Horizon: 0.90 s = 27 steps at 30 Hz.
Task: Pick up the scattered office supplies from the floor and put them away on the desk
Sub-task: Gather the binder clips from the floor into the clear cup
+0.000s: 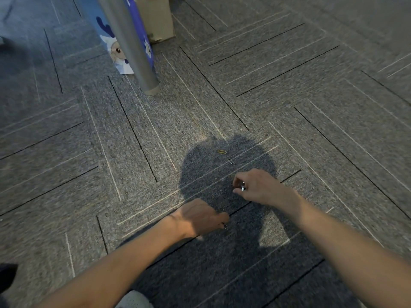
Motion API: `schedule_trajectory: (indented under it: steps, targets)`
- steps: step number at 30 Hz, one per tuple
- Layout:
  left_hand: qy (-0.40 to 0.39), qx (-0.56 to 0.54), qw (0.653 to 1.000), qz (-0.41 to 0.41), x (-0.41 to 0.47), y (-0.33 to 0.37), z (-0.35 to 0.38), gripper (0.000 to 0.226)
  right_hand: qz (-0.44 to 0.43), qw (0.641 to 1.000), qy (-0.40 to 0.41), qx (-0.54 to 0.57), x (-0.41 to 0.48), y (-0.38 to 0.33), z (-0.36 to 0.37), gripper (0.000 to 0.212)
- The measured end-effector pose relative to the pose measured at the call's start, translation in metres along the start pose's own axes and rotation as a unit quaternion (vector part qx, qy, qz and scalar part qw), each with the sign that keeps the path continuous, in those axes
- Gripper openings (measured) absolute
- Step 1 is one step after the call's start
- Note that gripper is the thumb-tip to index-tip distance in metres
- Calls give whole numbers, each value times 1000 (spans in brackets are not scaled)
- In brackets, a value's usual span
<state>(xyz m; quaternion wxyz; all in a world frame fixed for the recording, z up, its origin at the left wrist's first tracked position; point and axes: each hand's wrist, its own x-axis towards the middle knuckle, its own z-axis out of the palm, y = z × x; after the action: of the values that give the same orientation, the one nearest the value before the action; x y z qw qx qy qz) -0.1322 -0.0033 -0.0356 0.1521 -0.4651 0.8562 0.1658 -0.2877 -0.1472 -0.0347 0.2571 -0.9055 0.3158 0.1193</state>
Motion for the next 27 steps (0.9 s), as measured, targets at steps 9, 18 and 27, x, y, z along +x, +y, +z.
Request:
schedule_trajectory:
  steps: [9, 18, 27]
  targets:
    - [-12, -236, 964, -122, -1, -6, -1, 19, 69, 993, 6, 100, 2, 6, 8, 22]
    - [173, -724, 617, -255, 7, -47, -14, 32, 83, 987, -51, 129, 7, 4, 9, 23]
    - [297, -876, 339, -175, 24, -62, -23, 27, 7, 554, 46, 831, -10, -8, -5, 18]
